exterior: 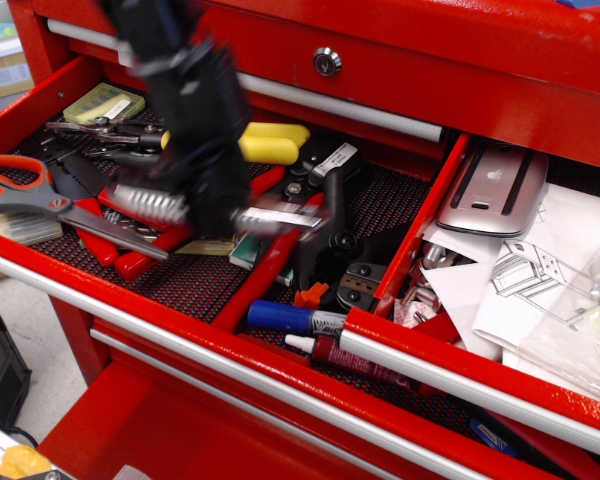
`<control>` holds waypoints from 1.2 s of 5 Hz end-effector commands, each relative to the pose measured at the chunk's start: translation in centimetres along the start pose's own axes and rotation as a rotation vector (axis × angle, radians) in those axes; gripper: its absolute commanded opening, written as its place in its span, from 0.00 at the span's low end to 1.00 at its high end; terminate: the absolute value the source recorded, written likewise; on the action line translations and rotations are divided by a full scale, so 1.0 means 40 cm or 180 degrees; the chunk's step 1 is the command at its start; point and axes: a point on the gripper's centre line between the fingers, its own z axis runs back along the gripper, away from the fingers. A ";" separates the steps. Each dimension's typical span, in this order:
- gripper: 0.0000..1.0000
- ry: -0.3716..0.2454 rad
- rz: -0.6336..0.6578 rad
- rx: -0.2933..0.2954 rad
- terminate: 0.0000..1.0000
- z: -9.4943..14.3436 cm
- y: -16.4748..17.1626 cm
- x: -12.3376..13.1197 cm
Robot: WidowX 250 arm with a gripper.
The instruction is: Pick up box cutter and put into drawer
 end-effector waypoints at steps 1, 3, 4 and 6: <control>0.00 0.0085 0.1240 0.0639 0.00 0.146 -0.076 0.260; 0.00 0.0012 0.2406 0.1081 0.00 0.115 -0.086 0.483; 1.00 -0.0141 0.2489 0.1055 0.00 0.097 -0.059 0.484; 1.00 -0.0141 0.2489 0.1055 0.00 0.097 -0.059 0.484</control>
